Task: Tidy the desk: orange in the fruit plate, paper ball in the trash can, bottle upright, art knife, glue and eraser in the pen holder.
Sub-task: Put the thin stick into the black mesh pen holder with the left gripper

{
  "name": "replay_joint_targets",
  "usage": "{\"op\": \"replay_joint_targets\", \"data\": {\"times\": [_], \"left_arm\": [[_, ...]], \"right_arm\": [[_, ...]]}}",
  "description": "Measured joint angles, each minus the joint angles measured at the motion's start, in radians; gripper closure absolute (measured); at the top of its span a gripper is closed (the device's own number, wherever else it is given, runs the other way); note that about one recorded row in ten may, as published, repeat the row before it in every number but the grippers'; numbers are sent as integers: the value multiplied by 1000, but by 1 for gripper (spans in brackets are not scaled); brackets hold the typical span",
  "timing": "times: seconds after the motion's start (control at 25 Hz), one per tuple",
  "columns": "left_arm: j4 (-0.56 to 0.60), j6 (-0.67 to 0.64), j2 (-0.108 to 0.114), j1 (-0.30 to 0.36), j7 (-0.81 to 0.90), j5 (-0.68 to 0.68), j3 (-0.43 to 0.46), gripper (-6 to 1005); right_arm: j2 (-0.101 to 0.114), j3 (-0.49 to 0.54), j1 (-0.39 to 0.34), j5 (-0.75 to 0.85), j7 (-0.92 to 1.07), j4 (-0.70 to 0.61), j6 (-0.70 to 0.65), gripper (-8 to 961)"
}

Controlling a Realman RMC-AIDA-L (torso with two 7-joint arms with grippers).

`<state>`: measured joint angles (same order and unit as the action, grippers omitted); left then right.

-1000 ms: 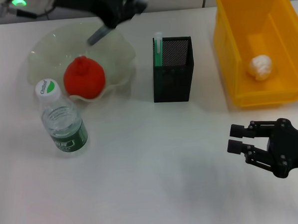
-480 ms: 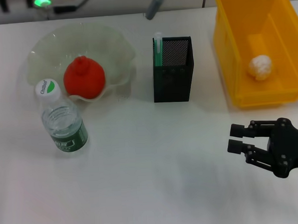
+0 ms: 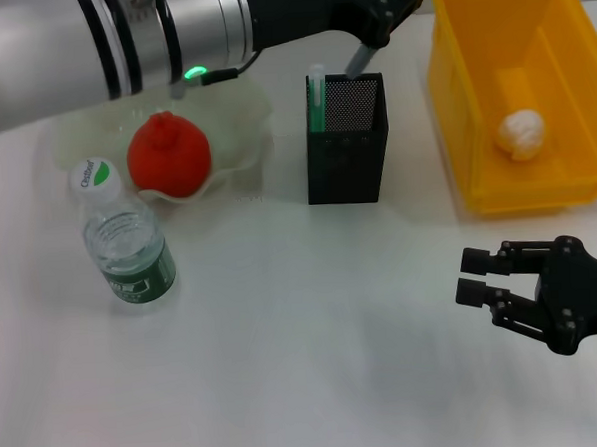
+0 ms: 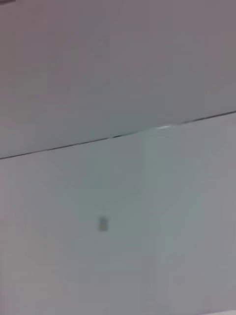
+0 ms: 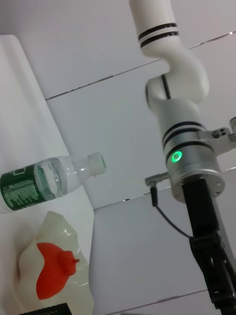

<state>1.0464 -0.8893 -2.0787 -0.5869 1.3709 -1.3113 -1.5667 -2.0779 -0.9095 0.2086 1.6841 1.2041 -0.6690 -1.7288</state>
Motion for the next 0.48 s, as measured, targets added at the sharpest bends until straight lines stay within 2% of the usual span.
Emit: {"op": "replay_joint_targets", "data": {"times": [0.04, 0.2, 0.28, 0.4, 0.48], "left_arm": [[0, 0, 0, 0, 0, 0, 0, 842], [-179, 0, -1, -60, -125, 124, -3, 844], [-195, 1, -1, -65, -140, 140, -4, 844], [-307, 2, -1, -97, -227, 245, -5, 843], [-325, 0, -1, -101, -246, 263, -8, 842]], "right_arm": [[0, 0, 0, 0, 0, 0, 0, 487], [1, 0, 0, 0, 0, 0, 1, 480], [1, 0, 0, 0, 0, 0, 2, 477], [1, 0, 1, 0, 0, 0, 3, 472], [1, 0, 1, 0, 0, 0, 3, 469]]}}
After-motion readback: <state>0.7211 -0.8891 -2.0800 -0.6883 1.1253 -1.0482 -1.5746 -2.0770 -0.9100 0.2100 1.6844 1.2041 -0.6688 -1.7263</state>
